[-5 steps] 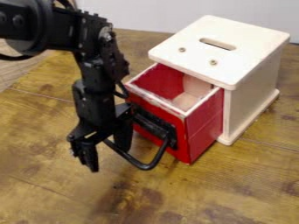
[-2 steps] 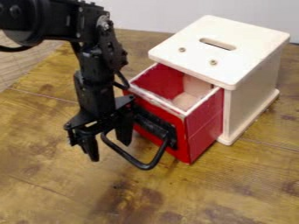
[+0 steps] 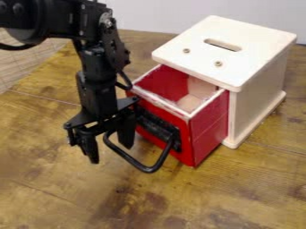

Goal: Open the drawer

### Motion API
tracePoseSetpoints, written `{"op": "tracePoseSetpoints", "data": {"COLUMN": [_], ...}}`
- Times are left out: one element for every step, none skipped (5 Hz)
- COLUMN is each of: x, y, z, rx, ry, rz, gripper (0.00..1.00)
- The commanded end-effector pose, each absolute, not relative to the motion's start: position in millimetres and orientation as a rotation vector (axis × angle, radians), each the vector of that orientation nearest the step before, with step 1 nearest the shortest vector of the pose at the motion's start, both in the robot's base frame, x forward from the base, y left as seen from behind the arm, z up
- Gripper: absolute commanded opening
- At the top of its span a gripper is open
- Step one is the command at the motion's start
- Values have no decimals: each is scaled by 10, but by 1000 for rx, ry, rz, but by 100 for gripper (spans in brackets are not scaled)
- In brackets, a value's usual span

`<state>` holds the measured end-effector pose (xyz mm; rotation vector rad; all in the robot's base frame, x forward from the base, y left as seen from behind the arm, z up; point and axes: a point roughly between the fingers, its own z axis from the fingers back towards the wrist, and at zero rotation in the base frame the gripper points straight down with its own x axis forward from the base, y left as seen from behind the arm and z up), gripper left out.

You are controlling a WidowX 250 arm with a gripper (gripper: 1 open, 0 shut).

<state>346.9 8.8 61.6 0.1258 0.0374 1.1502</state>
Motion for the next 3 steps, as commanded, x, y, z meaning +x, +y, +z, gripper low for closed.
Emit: {"op": "tracePoseSetpoints", "data": {"x": [3723, 3708, 3719], "y": [693, 716, 742], "z": [818, 718, 662], "rx": [45, 43, 40], "ry": [-110, -111, -113], "rz": [1340, 1356, 1356], "gripper": [0, 0, 0]}}
